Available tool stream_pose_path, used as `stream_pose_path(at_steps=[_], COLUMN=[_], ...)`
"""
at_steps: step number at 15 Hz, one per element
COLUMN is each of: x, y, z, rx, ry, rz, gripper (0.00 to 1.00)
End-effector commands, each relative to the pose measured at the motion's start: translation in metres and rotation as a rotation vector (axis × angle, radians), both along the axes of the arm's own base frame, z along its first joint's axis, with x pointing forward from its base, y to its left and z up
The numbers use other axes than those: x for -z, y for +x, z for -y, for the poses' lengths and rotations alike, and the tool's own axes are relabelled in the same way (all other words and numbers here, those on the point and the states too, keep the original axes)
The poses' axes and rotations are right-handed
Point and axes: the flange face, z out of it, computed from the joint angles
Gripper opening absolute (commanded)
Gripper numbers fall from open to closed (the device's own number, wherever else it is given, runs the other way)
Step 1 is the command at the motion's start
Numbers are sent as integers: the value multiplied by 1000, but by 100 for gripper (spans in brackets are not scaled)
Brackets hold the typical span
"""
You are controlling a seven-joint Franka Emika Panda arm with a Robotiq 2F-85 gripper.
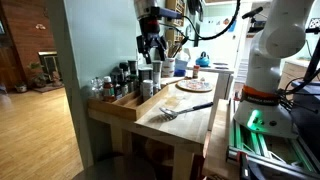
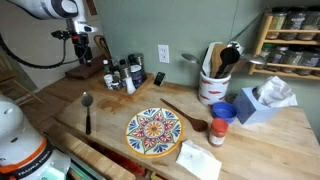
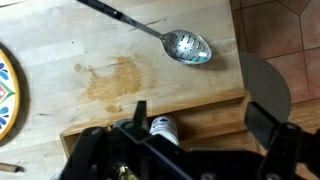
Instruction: Put the wooden spoon in the utensil holder
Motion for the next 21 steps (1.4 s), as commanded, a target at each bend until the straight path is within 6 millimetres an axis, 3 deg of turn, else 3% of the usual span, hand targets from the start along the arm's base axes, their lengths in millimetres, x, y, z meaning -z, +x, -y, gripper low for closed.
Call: stream_pose_path(at_steps=[1, 4, 5, 10, 16, 21], x=[0, 0, 1, 15, 45, 49], y=[0, 0, -1, -34, -90, -98], z=[0, 0, 16, 108, 242, 335], rx=[0, 0, 42, 298, 641, 925], ry=[0, 0, 27, 121, 140, 128], rz=[0, 0, 2, -22, -62, 11], gripper=[100, 100, 100, 100, 100, 100])
